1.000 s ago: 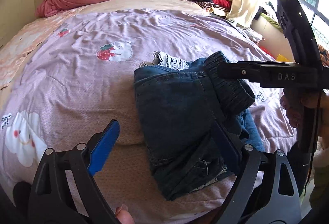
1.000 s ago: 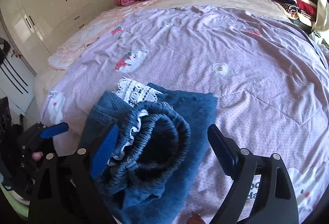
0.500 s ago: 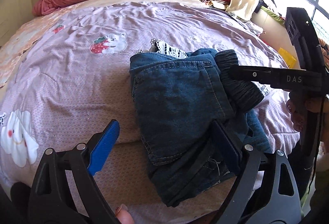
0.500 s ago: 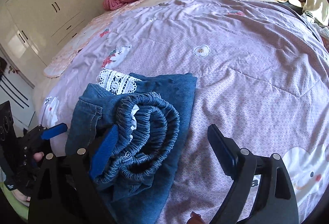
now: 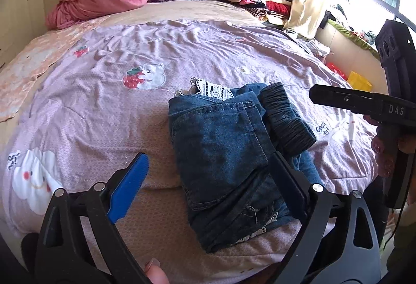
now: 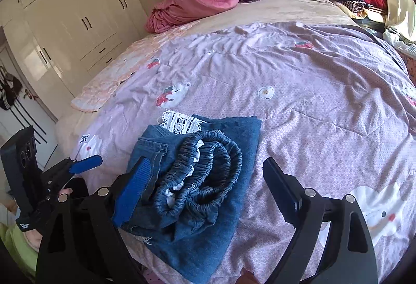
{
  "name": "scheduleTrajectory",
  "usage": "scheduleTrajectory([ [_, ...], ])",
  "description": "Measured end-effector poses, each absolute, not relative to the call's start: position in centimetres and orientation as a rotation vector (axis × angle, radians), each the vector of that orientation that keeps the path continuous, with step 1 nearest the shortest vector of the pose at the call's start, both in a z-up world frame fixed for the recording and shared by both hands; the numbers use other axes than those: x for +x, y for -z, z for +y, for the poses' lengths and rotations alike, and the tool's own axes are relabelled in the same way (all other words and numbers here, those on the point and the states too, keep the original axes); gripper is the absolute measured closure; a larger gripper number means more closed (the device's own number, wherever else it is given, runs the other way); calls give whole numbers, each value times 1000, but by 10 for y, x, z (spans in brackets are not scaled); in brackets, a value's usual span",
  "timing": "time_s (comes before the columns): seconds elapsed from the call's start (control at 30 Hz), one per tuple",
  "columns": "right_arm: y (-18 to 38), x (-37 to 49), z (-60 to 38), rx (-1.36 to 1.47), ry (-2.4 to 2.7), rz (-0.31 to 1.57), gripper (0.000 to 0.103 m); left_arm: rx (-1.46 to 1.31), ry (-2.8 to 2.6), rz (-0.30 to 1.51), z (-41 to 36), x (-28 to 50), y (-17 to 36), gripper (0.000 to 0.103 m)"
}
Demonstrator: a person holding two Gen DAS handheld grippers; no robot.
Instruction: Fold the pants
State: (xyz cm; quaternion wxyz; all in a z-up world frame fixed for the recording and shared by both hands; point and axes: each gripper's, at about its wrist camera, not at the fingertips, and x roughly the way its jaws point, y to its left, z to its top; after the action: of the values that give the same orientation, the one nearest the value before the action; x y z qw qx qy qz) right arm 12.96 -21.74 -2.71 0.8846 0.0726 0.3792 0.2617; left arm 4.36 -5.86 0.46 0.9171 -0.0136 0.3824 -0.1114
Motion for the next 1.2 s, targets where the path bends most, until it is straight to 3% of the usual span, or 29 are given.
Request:
scheduleTrajectory([
  [0.5,80,107,-240,288,-536,880,16,-60,207,857,-51,57,24,13],
  [0.67,92,110,-238,288,-567,912,34,-90,229,887,-52,65,36,13],
  [1.1,109,130,-215,229,-645,889,39,-190,271,929,-50,87,50,13],
  [1.2,112,131,-210,218,-656,881,47,-193,283,927,-53,90,49,22],
])
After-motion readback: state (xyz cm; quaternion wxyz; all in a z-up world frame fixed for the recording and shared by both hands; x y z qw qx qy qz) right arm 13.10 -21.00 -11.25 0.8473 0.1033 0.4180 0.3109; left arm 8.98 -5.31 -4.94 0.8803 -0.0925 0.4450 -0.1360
